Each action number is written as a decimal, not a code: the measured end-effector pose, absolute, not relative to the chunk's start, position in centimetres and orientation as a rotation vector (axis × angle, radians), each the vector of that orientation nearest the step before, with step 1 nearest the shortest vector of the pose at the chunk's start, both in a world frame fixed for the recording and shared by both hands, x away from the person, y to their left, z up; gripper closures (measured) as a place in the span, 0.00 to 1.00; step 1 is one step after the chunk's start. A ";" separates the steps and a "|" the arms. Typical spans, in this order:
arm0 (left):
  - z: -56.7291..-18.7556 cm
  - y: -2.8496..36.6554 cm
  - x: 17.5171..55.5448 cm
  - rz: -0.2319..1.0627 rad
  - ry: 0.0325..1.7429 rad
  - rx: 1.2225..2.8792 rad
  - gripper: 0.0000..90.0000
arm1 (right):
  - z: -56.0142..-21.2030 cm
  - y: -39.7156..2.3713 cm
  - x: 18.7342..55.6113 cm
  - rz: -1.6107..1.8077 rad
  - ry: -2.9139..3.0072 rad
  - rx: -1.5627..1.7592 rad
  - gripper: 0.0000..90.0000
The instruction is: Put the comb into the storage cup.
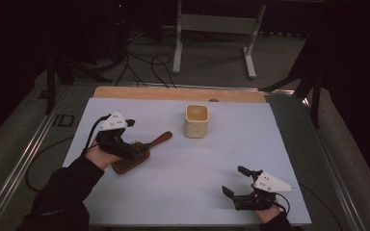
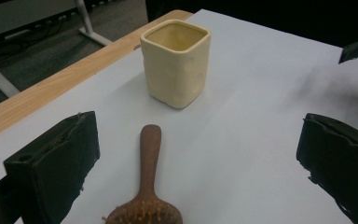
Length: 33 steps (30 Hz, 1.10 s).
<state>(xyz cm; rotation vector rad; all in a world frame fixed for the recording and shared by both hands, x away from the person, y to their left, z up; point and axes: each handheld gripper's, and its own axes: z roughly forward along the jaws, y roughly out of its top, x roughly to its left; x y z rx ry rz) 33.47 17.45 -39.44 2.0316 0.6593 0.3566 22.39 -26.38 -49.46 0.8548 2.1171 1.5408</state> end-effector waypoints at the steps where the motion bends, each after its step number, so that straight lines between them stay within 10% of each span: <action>1: -39.5 17.3 33.7 0.358 0.663 2.032 0.00 | -49.5 -26.4 22.4 1.540 2.118 0.853 0.10; 17: -41.3 14.3 36.8 0.333 0.687 2.108 0.15 | -49.5 -26.3 22.4 1.549 2.125 0.852 0.10; 33: -43.5 13.1 39.7 0.336 0.803 2.142 0.55 | -49.7 -26.1 22.4 1.555 2.139 0.847 0.10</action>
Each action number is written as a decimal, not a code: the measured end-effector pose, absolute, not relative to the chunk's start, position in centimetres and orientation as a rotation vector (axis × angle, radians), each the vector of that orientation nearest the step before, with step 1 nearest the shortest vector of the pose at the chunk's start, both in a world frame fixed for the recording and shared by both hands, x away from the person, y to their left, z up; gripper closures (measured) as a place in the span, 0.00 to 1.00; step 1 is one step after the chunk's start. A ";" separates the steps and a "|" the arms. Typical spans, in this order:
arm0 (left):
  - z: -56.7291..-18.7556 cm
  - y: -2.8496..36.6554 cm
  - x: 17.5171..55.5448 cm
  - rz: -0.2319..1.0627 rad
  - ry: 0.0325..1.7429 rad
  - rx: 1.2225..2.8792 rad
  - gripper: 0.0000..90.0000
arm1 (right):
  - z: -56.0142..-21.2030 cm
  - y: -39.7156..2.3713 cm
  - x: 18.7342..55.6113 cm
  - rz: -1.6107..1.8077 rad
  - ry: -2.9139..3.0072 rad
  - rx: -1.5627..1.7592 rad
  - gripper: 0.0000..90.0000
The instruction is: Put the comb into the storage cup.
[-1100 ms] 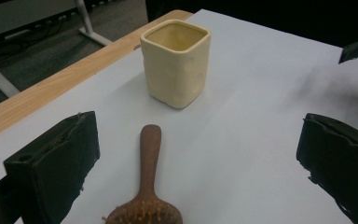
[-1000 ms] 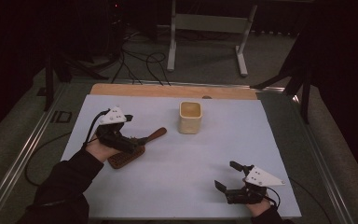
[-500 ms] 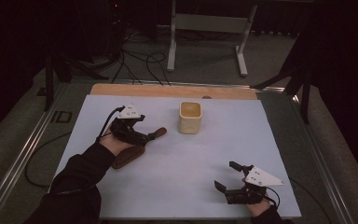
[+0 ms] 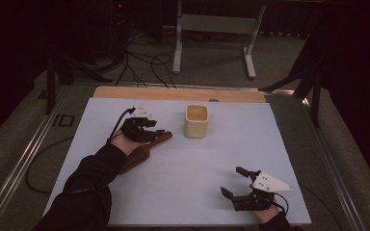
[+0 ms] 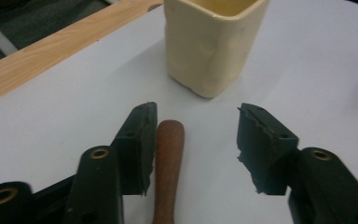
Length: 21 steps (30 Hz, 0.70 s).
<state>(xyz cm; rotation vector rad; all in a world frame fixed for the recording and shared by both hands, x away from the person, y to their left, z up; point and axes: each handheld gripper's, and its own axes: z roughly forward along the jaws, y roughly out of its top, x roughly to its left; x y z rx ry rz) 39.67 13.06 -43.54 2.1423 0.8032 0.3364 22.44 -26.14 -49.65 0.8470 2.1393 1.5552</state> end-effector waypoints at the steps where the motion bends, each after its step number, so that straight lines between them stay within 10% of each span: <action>1: -43.7 12.9 39.8 0.340 0.817 2.143 0.58 | -49.7 -26.1 22.4 1.555 2.140 0.846 0.10; 21: -45.6 11.0 43.5 0.340 1.032 2.158 0.99 | -49.6 -26.1 22.4 1.564 2.149 0.831 0.10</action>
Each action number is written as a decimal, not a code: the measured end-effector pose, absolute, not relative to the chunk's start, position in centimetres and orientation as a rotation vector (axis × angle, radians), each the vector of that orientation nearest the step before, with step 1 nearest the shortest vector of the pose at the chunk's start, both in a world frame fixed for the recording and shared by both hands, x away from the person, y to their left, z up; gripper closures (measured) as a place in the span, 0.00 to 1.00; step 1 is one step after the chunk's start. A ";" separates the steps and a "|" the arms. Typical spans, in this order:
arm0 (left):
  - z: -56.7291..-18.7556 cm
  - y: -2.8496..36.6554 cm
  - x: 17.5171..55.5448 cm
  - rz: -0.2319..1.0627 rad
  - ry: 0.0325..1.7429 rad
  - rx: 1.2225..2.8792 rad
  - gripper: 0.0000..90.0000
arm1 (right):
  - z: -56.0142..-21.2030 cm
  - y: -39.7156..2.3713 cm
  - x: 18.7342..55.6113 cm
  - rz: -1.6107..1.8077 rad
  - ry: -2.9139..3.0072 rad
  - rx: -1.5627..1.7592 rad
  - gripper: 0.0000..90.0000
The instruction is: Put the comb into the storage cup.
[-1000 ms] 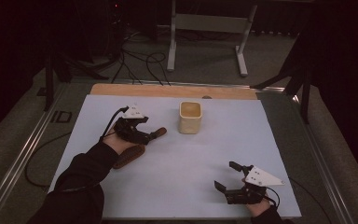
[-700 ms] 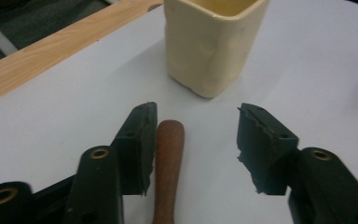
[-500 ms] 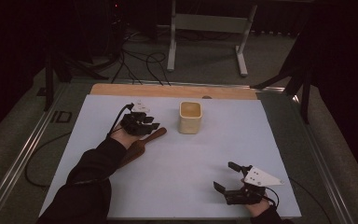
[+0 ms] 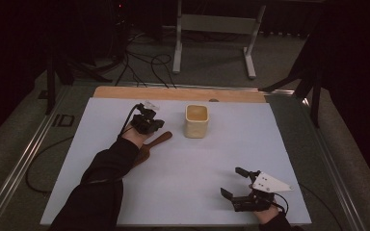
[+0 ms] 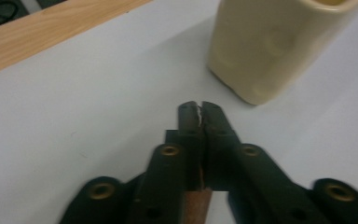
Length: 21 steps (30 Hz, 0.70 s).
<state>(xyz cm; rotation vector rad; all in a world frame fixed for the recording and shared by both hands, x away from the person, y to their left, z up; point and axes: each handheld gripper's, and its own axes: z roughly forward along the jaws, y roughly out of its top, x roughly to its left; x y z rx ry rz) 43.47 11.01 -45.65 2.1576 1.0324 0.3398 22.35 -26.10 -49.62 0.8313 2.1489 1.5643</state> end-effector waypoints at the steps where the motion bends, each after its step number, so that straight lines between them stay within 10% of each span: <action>1: -45.7 11.0 43.6 0.350 1.045 2.162 1.00 | -49.6 -26.1 22.3 1.565 2.149 0.832 0.10; 21: -48.8 9.7 45.8 0.290 1.217 2.225 1.00 | -49.5 -26.2 22.3 1.578 2.144 0.828 0.10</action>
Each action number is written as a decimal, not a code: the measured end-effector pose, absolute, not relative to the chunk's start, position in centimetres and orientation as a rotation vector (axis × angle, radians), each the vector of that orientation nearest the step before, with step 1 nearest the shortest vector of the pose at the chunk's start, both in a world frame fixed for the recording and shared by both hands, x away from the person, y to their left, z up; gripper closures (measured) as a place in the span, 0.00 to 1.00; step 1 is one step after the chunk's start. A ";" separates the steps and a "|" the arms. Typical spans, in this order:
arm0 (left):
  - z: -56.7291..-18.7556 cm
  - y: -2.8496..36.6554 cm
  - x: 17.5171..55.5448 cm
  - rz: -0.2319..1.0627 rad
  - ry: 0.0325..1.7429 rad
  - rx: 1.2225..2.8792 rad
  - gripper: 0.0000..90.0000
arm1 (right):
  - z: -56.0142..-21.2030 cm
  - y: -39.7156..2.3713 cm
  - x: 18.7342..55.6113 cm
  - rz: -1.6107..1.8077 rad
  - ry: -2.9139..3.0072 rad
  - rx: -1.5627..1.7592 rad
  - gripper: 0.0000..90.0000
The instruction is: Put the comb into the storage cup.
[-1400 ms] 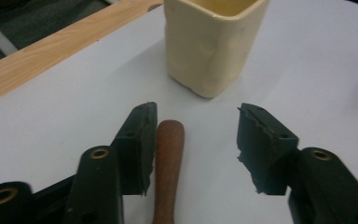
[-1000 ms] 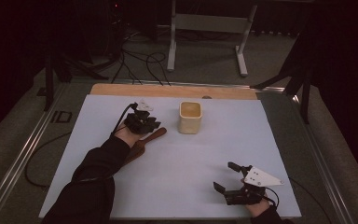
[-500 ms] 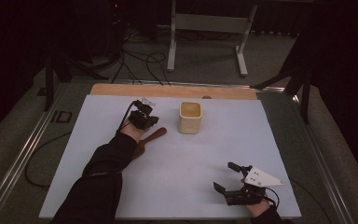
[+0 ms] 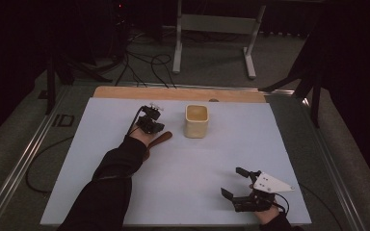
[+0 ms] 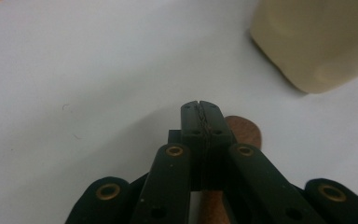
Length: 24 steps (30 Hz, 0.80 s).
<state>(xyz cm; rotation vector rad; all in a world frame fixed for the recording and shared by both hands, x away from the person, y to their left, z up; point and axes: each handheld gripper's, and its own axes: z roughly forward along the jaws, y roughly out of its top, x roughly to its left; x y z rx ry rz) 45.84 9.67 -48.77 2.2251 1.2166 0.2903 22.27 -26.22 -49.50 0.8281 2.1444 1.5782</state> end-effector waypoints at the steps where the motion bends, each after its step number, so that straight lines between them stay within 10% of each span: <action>1: -48.8 9.6 46.0 0.282 1.227 2.230 1.00 | -49.5 -26.2 22.3 1.579 2.144 0.828 0.10; 24: -49.3 7.1 44.6 0.205 1.155 2.368 1.00 | -49.3 -26.3 22.1 1.587 2.135 0.827 0.10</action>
